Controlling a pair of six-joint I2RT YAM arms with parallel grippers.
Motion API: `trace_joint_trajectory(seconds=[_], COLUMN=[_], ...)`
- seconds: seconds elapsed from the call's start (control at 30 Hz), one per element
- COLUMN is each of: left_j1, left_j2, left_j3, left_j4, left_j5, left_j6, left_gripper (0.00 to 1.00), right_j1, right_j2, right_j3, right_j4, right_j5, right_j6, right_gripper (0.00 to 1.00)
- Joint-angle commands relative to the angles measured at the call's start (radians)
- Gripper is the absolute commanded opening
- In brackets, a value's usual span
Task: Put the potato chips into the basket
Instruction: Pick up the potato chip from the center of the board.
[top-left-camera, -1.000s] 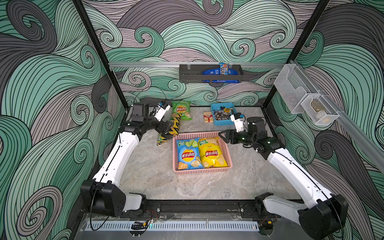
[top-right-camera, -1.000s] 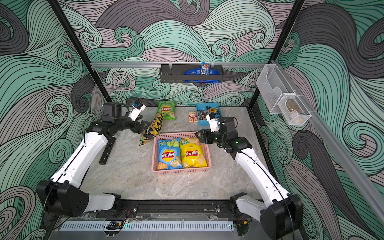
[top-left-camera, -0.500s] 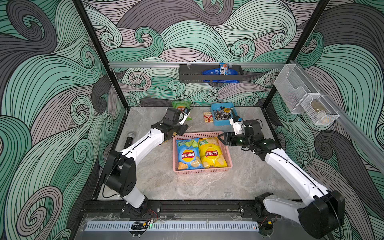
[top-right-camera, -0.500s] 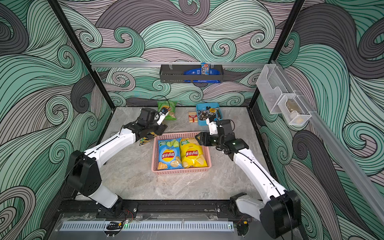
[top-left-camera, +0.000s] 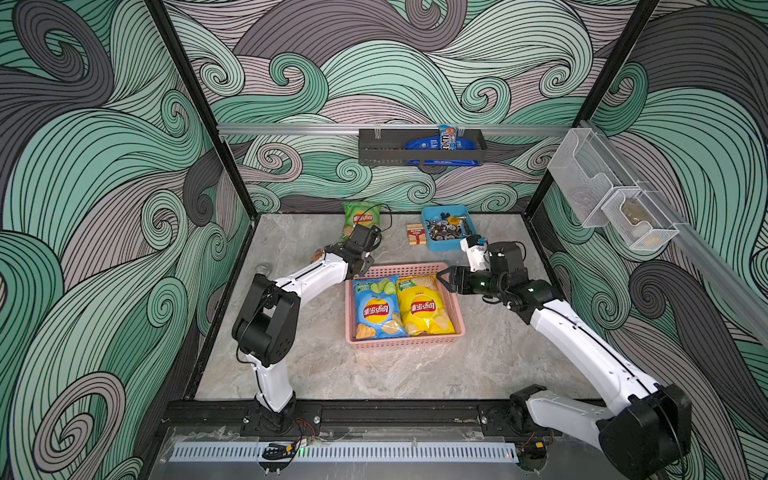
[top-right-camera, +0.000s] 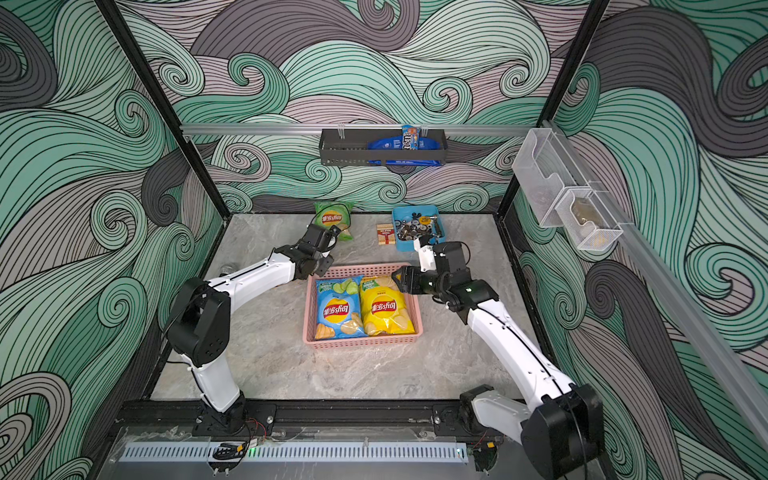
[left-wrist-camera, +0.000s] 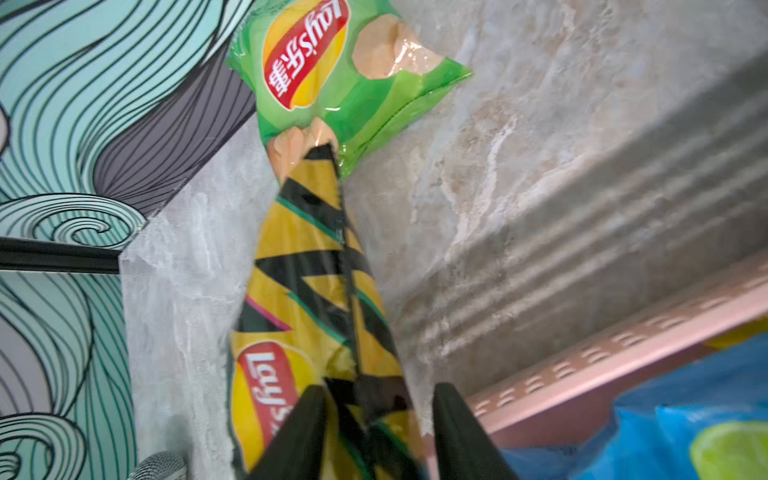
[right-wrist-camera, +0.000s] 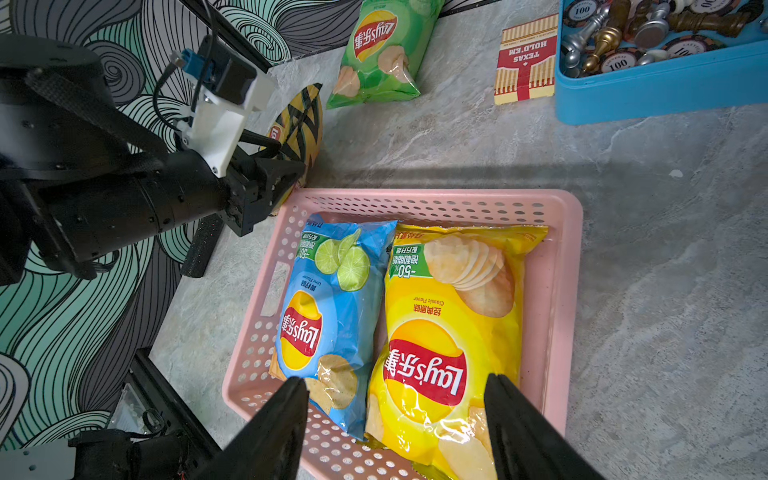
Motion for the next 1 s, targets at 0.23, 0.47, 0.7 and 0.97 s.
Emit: trace_joint_trajectory(seconds=[0.23, 0.47, 0.7, 0.97], left_j1=[-0.001, -0.007, -0.033, -0.081], left_j2=[-0.064, -0.189, -0.380, -0.452], left_j3=[0.045, 0.141, 0.193, 0.306], left_j4=[-0.038, -0.144, -0.231, -0.450], left_j5=[-0.098, -0.099, 0.130, 0.449], left_j6=[0.047, 0.184, 0.420, 0.587], left_gripper=[0.00, 0.00, 0.00, 0.00], right_j1=[0.004, 0.005, 0.004, 0.005], right_j2=[-0.031, -0.035, -0.031, -0.025], right_j3=[-0.009, -0.007, 0.008, 0.020], right_j4=[0.009, 0.007, 0.007, 0.008], right_j5=[0.008, 0.002, 0.003, -0.007], right_j6=[0.001, -0.003, -0.008, 0.000], right_gripper=[0.71, 0.71, 0.71, 0.71])
